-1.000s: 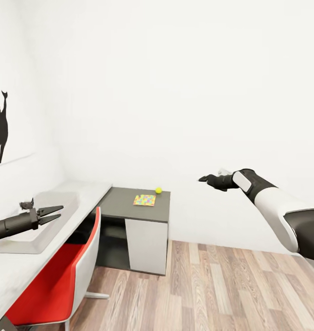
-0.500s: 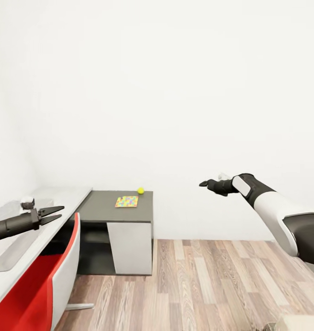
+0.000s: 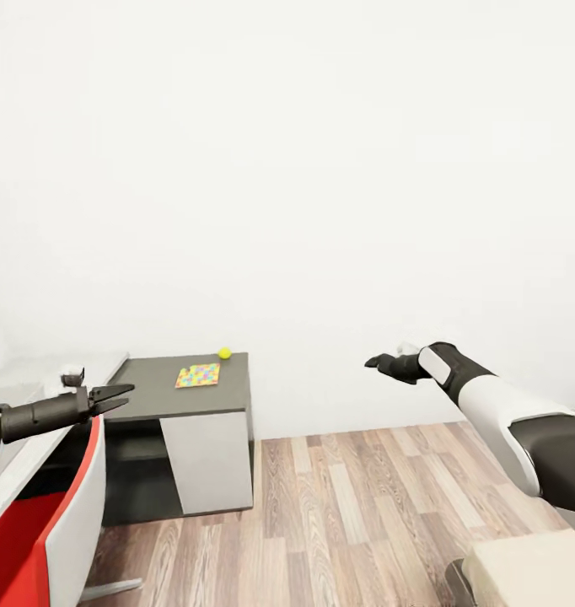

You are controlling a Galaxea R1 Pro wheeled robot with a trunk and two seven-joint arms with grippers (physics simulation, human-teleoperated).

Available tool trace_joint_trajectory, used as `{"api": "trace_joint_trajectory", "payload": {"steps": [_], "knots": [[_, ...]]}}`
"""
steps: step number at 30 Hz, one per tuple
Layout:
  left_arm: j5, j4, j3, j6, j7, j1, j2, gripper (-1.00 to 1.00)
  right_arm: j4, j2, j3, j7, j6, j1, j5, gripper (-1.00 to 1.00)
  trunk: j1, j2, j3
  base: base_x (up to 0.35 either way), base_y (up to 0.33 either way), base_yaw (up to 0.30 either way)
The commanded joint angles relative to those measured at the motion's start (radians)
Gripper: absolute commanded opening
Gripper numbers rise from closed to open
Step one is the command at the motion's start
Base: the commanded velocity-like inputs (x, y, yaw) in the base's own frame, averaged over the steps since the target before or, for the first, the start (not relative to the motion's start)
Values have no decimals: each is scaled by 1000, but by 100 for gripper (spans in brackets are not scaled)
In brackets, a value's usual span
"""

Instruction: Put all the toys in the child's room - the three board games (two on the bed and one on the table), the two jigsaw puzzles on the table, and the tennis ball on the table - inside the toy box on the table in the child's room.

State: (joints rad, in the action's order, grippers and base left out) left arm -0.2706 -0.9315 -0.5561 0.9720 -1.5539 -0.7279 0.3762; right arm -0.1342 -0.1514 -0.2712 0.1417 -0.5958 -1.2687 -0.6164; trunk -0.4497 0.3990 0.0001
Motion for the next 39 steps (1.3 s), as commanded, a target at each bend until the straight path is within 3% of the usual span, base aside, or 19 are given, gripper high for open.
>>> {"api": "trace_joint_trajectory", "payload": {"steps": [1, 7, 12, 14, 17, 19, 22, 23, 28, 29, 31, 35, 37, 39], "knots": [[-11, 0, 3, 8, 12, -1, -13, 100, -1, 1, -8, -13, 8, 14, -2, 100, 0, 1, 0, 0, 0, -280], [-10, 2, 12, 2, 145, 1, -72, 100, -1, 28, -8, -61, 58, 91, 2, 100, 0, 1, 0, 0, 0, -280], [-25, 2, 14, -2, 302, 3, -138, 100, -1, 65, -9, -95, 121, 154, 9, 100, 0, 1, -1, 0, 0, -276], [-56, 4, 18, -9, 403, 4, -179, 100, -1, 79, -10, -126, 159, 189, 12, 100, 0, 1, -1, 0, 0, -179], [-105, 29, 22, -43, 521, 6, -218, 100, -2, 88, -12, -147, 204, 234, 14, 100, 0, 1, -2, 0, 0, -82], [-149, 95, 24, -95, 643, 6, -248, 100, -3, 95, -13, -156, 250, 277, 15, 100, 0, 1, -2, 0, 0, -31], [-170, 190, 24, -156, 771, 7, -265, 100, -4, 100, -14, -159, 295, 312, 16, 100, 0, 1, -2, 0, 0, -14], [-175, 242, 24, -189, 842, 7, -270, 100, -4, 101, -14, -160, 316, 328, 16, 100, 0, 1, -2, 0, 0, -6], [-172, 394, 21, -290, 1074, 7, -277, 100, -3, 102, -14, -162, 370, 363, 16, 100, 0, 1, -2, 0, 0, -3], [-169, 527, 17, -393, 1277, 7, -279, 100, -3, 105, -17, -162, 396, 380, 16, 100, 0, 1, -2, 0, 0, 0], [-168, 565, 16, -419, 1327, 7, -279, 100, -3, 110, -18, -162, 400, 382, 17, 100, 0, 1, -2, 0, 0, 0], [-167, 655, 14, -492, 1429, 7, -289, 100, -4, 144, -20, -163, 406, 387, 23, 100, 0, 1, -2, 0, 0, 0], [-168, 690, 14, -539, 1450, 7, -299, 100, -4, 156, -19, -163, 409, 394, 37, 100, 0, 1, -2, 0, 0, 0], [-162, 681, 14, -530, 1441, -4, -311, 100, -13, 167, -19, -155, 420, 382, 32, 100, 0, 1, -2, 0, 0, 0]]}}
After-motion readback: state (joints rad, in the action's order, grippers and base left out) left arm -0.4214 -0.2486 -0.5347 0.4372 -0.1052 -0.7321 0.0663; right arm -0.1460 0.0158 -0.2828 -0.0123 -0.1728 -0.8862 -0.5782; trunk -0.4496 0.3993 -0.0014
